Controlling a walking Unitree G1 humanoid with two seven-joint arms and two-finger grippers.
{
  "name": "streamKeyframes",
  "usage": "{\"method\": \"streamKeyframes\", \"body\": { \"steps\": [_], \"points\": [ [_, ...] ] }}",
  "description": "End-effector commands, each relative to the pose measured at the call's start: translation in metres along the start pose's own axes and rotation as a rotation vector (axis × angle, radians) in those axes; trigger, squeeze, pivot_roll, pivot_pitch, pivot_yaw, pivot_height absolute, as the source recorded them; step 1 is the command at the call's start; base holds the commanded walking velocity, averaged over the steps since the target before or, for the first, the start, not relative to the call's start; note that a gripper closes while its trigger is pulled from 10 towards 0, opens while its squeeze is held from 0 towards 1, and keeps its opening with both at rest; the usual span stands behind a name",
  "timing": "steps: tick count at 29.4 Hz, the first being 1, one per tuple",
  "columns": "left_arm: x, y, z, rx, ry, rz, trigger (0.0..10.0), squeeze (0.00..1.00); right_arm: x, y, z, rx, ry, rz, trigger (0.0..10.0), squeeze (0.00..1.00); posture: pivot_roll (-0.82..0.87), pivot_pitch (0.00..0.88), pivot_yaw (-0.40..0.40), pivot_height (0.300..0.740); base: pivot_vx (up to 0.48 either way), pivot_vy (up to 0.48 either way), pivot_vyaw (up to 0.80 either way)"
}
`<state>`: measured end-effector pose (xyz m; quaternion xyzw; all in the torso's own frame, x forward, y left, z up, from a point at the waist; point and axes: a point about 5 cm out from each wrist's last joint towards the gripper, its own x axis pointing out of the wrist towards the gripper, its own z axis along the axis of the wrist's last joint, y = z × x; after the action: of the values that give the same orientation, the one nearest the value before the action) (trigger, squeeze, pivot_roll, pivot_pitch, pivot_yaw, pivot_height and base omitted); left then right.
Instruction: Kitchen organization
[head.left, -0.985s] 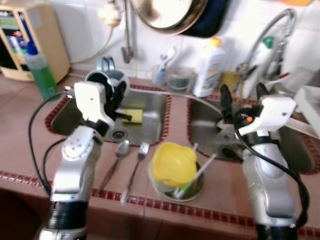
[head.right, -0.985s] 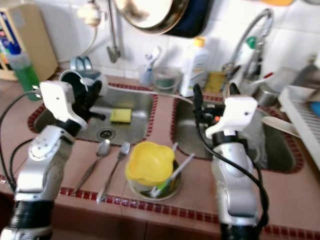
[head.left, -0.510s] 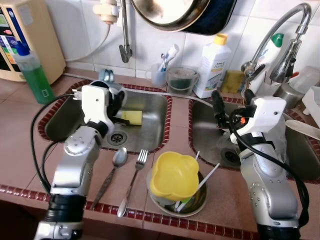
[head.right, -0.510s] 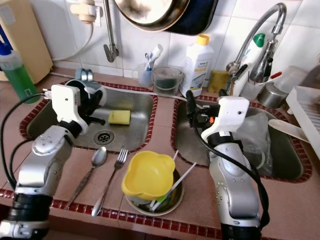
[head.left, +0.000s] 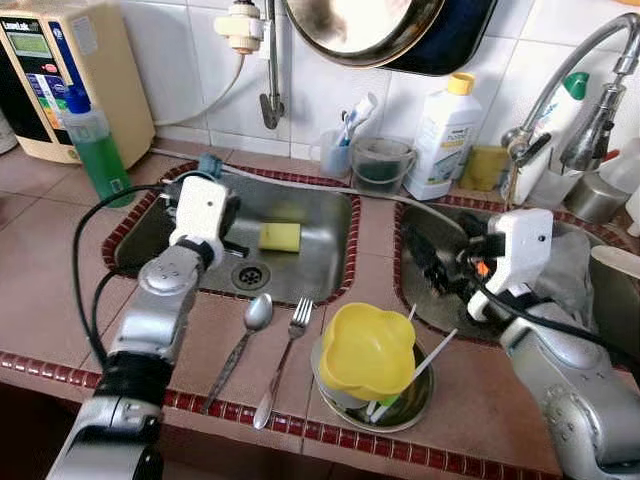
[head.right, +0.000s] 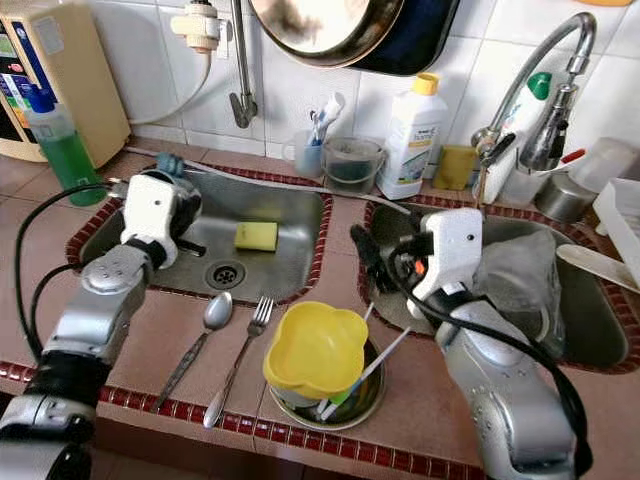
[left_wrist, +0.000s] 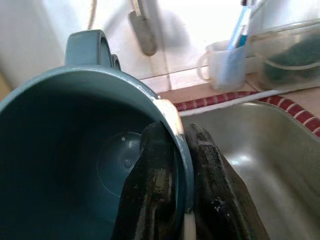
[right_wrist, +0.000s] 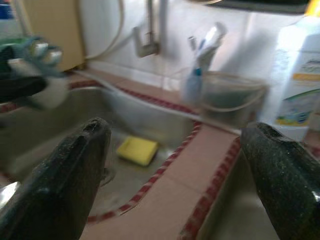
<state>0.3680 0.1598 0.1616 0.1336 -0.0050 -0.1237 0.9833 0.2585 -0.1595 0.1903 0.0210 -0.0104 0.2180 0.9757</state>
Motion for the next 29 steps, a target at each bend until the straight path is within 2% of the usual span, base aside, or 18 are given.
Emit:
{"method": "streamKeyframes", "body": {
  "steps": [1, 6, 14, 19, 24, 29],
  "points": [
    [0.006, -0.003, 0.007, 0.025, -0.029, -0.018, 10.0, 0.00, -0.002, 0.006, 0.006, -0.002, -0.009, 0.047, 10.0, 0.00, -0.04, 0.006, -0.016, 0.731, 0.000, 0.000, 0.00],
    [0.016, -0.010, 0.002, 0.026, 0.000, -0.046, 10.0, 0.00, -0.010, 0.014, 0.009, 0.046, -0.001, 0.107, 10.0, 0.00, -0.06, 0.010, -0.009, 0.731, 0.000, 0.000, 0.00],
    [0.023, -0.017, -0.004, 0.007, 0.040, -0.082, 10.0, 0.00, -0.021, 0.020, 0.009, 0.069, 0.016, 0.130, 10.0, 0.00, -0.09, 0.033, 0.001, 0.731, 0.000, 0.000, 0.00],
    [0.026, -0.019, -0.011, 0.012, 0.089, -0.098, 10.0, 0.00, -0.029, 0.025, 0.011, 0.096, 0.031, 0.147, 10.0, 0.00, -0.11, 0.052, 0.008, 0.731, 0.000, 0.000, 0.00],
    [0.026, -0.020, -0.023, 0.050, 0.196, -0.106, 10.0, 0.00, -0.034, 0.028, 0.013, 0.120, 0.027, 0.138, 10.0, 0.00, -0.12, 0.072, 0.023, 0.731, 0.000, 0.000, 0.00],
    [0.027, -0.021, -0.025, 0.065, 0.228, -0.111, 10.0, 0.00, -0.037, 0.030, 0.014, 0.134, 0.031, 0.132, 10.0, 0.00, -0.13, 0.080, 0.033, 0.731, 0.000, 0.000, 0.00]
  ]
}}
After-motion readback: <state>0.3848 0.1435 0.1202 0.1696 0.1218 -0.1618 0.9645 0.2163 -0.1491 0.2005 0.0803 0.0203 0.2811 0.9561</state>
